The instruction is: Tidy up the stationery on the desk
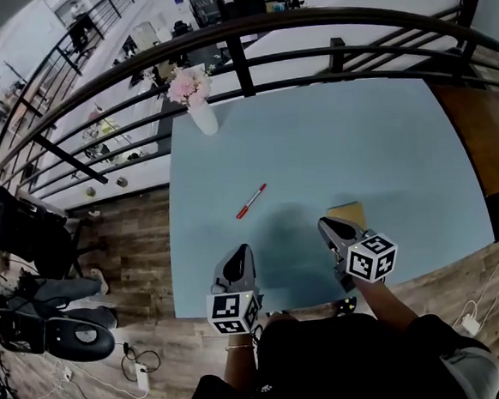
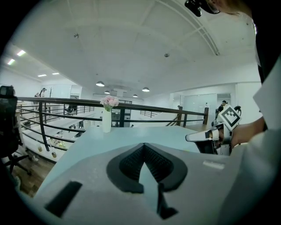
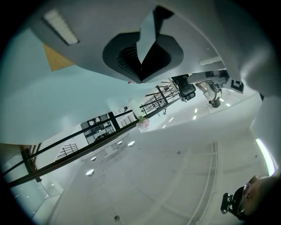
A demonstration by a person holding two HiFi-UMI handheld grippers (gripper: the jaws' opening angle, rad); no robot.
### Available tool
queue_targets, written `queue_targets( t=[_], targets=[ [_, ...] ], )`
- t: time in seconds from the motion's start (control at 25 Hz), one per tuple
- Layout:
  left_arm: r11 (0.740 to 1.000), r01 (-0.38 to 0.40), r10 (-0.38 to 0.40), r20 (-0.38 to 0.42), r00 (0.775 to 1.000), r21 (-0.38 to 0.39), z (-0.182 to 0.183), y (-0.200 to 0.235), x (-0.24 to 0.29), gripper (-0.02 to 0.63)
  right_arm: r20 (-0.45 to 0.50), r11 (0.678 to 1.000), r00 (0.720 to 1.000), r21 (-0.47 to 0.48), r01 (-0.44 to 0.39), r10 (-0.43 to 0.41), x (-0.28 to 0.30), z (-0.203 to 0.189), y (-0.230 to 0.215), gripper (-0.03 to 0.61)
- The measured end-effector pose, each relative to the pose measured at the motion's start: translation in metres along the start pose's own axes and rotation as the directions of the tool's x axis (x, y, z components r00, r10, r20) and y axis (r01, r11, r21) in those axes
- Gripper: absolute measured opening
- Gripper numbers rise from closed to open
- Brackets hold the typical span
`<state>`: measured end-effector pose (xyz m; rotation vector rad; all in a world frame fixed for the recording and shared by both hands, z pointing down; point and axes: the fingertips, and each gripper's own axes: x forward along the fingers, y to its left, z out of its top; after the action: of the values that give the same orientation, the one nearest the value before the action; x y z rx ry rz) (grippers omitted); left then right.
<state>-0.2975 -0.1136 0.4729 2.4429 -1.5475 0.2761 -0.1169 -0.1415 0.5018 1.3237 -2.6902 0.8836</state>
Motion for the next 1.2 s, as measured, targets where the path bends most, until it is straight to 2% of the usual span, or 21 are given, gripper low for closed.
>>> queue_targets(
  t=[0.44, 0.88, 1.2],
  targets=[
    [1.0, 0.013, -0.013, 0.0, 1.0, 0.003, -0.012, 0.107, 0.005, -0.003, -0.044, 0.999, 0.998, 0.009, 0.037, -0.037, 0.098, -0.023, 0.045, 0.008],
    [1.0, 0.027, -0.027, -0.007, 1.0, -0.001, -0.012, 0.184, 0.002, -0.003, -0.064, 0.998, 0.996, 0.037, 0.057, -0.055, 0.177, -0.03, 0.081, 0.021],
    [0.998, 0.065, -0.065, -0.006, 0.998, -0.002, -0.012, 0.223, 0.005, -0.003, -0.05, 0.99, 0.992, 0.069, 0.122, -0.119, 0.226, -0.033, 0.097, 0.029]
  ],
)
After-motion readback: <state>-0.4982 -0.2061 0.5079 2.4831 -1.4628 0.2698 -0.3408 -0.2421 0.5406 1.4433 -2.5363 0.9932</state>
